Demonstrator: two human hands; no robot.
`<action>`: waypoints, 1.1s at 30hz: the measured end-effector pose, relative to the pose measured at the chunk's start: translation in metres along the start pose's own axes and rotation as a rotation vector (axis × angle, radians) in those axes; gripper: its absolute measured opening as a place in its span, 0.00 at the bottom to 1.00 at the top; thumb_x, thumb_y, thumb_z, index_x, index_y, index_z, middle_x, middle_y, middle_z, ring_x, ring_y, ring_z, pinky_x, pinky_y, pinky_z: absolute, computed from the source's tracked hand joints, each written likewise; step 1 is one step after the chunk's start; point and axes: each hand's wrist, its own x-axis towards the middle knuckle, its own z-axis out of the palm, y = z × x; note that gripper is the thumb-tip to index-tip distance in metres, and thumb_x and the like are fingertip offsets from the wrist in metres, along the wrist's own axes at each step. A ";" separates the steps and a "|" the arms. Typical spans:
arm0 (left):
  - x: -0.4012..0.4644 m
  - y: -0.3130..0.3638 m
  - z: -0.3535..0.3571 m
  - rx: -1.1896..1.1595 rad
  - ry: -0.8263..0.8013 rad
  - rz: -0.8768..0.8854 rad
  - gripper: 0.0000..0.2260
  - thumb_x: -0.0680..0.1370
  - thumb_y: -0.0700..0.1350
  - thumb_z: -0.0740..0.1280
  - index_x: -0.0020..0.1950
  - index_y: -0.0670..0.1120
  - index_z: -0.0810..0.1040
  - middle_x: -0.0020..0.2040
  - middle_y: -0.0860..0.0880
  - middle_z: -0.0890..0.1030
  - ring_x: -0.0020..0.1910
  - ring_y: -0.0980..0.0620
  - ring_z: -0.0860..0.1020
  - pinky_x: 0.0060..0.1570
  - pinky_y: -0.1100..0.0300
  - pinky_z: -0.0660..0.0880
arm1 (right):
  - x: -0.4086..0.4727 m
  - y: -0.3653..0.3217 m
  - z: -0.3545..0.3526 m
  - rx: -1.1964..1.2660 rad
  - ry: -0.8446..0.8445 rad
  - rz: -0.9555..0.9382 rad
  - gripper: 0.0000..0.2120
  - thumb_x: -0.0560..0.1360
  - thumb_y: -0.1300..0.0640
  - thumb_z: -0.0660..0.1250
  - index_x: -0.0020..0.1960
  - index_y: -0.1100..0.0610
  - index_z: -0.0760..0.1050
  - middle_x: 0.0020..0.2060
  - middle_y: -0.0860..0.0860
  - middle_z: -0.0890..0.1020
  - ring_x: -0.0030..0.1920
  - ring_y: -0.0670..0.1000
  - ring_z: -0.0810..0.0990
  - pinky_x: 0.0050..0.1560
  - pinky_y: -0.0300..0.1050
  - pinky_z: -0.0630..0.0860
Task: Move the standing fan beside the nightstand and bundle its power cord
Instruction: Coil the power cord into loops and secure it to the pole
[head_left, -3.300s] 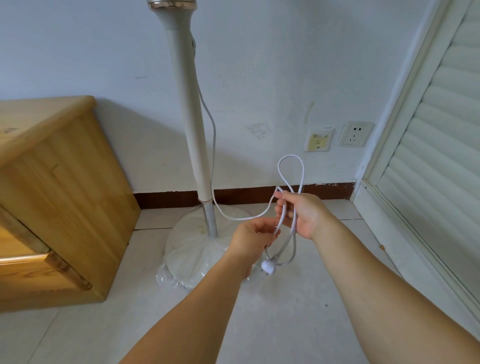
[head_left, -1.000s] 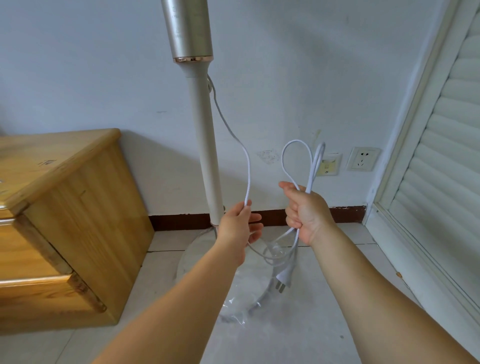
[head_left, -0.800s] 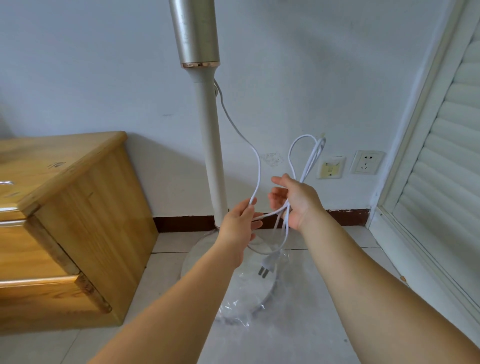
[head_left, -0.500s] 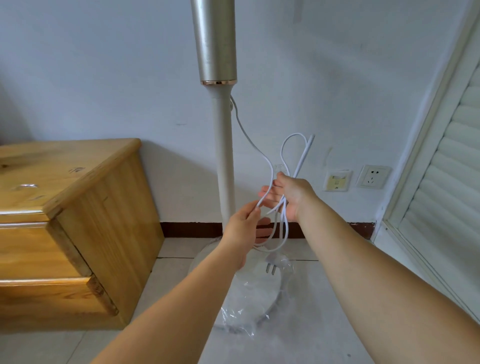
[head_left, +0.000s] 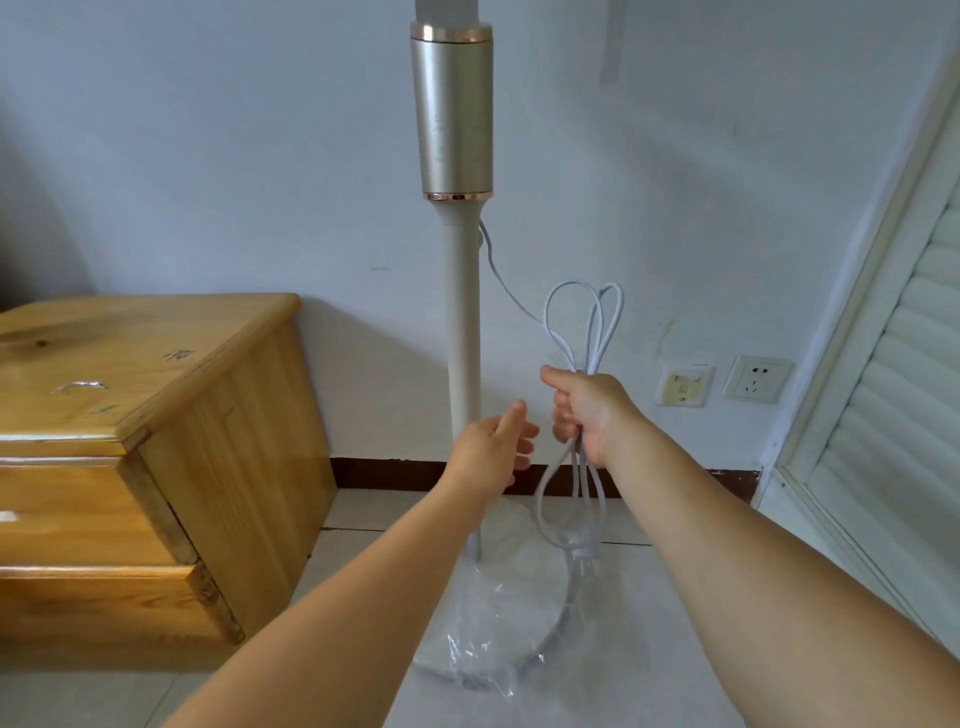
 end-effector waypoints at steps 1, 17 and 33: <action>0.004 0.004 0.000 -0.025 0.036 0.002 0.18 0.79 0.55 0.55 0.52 0.45 0.79 0.48 0.47 0.81 0.46 0.50 0.79 0.48 0.54 0.75 | -0.001 -0.001 -0.001 -0.010 -0.007 -0.018 0.16 0.74 0.56 0.66 0.31 0.55 0.64 0.16 0.45 0.60 0.18 0.46 0.56 0.19 0.38 0.57; 0.105 0.089 0.003 0.786 0.319 0.632 0.25 0.78 0.37 0.58 0.74 0.51 0.58 0.76 0.47 0.57 0.75 0.47 0.49 0.72 0.55 0.51 | 0.002 -0.062 -0.034 -0.112 -0.267 -0.330 0.15 0.77 0.47 0.60 0.35 0.51 0.77 0.20 0.45 0.61 0.20 0.46 0.57 0.20 0.35 0.58; 0.105 0.182 -0.039 0.281 0.273 0.632 0.08 0.78 0.43 0.61 0.47 0.40 0.78 0.42 0.42 0.81 0.42 0.44 0.77 0.39 0.56 0.72 | 0.018 -0.152 0.012 0.137 0.291 -0.435 0.09 0.72 0.56 0.69 0.34 0.52 0.73 0.20 0.45 0.61 0.19 0.46 0.57 0.20 0.35 0.56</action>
